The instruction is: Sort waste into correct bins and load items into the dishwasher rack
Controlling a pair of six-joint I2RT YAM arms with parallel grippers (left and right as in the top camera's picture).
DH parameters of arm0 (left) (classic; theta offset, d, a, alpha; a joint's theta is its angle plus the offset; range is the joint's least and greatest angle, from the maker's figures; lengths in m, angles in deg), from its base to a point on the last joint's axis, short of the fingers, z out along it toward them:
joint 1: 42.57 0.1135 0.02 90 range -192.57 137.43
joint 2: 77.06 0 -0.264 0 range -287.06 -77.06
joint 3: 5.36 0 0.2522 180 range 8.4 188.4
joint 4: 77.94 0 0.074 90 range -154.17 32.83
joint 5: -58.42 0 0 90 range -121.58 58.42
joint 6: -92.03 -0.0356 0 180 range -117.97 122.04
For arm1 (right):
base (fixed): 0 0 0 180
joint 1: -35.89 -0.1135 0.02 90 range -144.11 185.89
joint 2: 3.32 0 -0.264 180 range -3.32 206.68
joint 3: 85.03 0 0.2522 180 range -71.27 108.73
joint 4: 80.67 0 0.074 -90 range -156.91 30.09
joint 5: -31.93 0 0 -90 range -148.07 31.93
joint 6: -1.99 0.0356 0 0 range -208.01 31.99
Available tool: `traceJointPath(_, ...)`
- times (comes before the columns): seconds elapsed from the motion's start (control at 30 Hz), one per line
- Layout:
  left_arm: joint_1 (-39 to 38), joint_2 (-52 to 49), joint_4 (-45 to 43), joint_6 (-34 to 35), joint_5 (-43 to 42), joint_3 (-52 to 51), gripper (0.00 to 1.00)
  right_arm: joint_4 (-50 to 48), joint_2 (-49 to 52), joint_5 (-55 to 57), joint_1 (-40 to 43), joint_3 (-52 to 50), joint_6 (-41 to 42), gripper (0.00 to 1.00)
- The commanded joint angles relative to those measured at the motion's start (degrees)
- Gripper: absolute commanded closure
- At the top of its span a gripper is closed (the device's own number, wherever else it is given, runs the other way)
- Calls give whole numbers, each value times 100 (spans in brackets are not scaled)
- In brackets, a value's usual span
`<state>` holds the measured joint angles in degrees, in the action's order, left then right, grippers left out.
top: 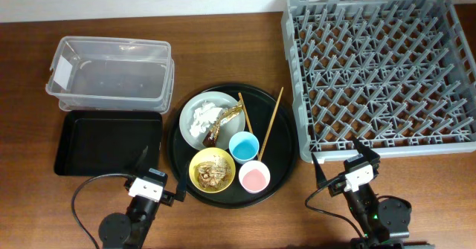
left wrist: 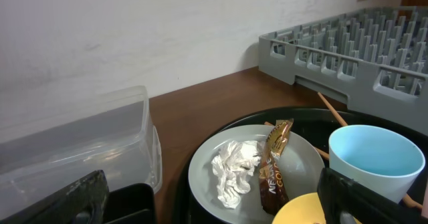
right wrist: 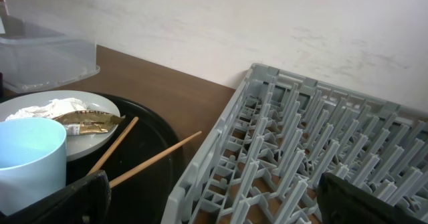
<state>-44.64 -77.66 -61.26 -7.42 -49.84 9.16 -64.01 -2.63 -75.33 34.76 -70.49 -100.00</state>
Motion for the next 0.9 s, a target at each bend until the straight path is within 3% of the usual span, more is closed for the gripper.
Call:
traceJointPath(0.0,26,24,20,-52,-61,-22,1,-11,-26,-13,39,-46,39,1)
traceJointPath(0.53,26,20,35,-52,216,-22,1,-92,-24,-13,39,-46,39,1)
traceJointPath(0.67,26,20,-22,-50,-1060,-22,1,-52,-24,-942,39,-46,44,1)
traceJointPath(0.7,26,20,-28,-50,-1484,-22,1,-166,-24,-1279,39,-46,166,1)
traceJointPath(0.77,26,20,-463,586,-1714,-9,1,-592,-22,-1381,39,35,1904,1)
traceJointPath(0.8,26,20,-901,1051,-1672,81,1,-492,-22,-1388,39,304,2389,1)
traceJointPath(0.87,26,-105,-693,1714,-1475,647,1,243,83,-1403,39,1287,2494,1)
